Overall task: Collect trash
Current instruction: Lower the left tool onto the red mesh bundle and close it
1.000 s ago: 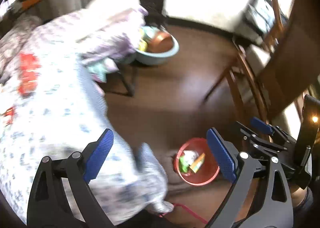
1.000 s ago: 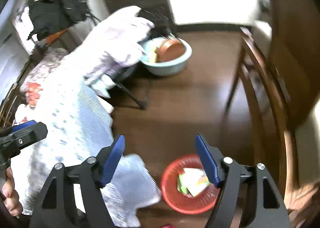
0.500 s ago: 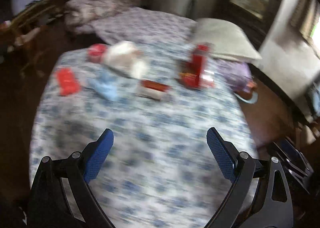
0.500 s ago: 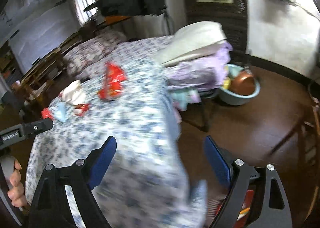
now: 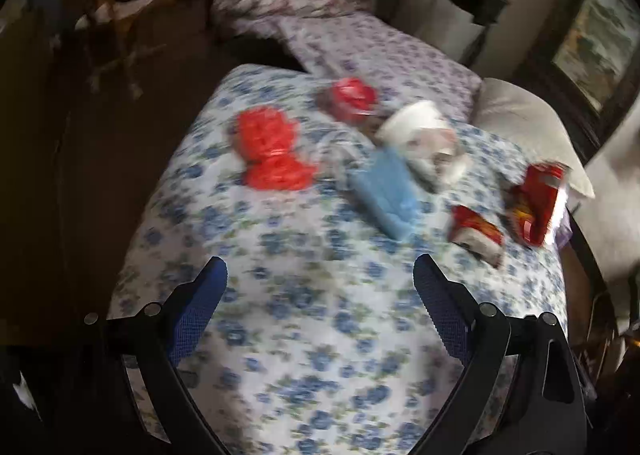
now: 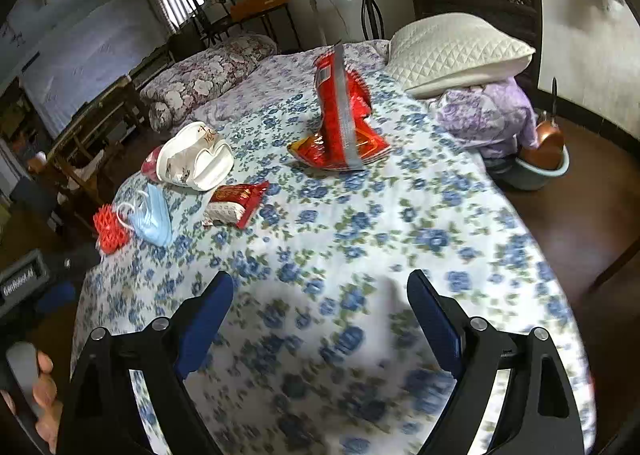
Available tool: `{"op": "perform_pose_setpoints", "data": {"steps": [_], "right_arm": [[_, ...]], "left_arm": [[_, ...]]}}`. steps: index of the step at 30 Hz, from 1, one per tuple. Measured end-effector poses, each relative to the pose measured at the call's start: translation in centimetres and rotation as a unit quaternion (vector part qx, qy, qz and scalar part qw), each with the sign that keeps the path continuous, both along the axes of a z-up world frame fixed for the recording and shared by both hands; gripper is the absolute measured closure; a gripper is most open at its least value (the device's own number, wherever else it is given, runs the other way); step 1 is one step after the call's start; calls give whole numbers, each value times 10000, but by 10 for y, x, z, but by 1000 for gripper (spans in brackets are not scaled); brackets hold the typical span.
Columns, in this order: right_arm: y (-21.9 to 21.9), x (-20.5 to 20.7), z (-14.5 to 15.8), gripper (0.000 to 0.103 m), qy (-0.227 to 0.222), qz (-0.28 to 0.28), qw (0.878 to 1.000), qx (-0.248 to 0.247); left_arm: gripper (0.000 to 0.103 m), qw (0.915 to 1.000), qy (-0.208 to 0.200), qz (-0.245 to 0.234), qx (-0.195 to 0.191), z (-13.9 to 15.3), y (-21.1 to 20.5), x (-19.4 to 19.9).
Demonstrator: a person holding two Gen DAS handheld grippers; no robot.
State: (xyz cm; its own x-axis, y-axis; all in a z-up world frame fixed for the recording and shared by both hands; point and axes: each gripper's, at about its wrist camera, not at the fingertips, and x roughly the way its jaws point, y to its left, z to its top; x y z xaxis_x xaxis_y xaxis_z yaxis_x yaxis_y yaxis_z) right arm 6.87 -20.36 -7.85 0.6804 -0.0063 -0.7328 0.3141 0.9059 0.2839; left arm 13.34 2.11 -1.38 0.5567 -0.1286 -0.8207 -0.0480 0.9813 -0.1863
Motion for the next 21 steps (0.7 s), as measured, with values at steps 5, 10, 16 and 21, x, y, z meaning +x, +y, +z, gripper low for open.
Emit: {"op": "perform_pose_setpoints", "data": {"steps": [5,10,16,21], "right_arm": [[6,-3,-6,16,-63,342,9992,-214],[-2,-9,-5,16,-135,388,9991,55],[-1,-6,-5,15,-169,478,9986,155],[4,-1,-5,15,-169,590,9979,183]], "left_arm": [[12,9989,18,409,214,-3,14,9],[12,9968,-44,729,321,2,23,29],[14,9940,105,1008,419,-12,31,61],[14,9948,131,935,390,-20,27,80]]}}
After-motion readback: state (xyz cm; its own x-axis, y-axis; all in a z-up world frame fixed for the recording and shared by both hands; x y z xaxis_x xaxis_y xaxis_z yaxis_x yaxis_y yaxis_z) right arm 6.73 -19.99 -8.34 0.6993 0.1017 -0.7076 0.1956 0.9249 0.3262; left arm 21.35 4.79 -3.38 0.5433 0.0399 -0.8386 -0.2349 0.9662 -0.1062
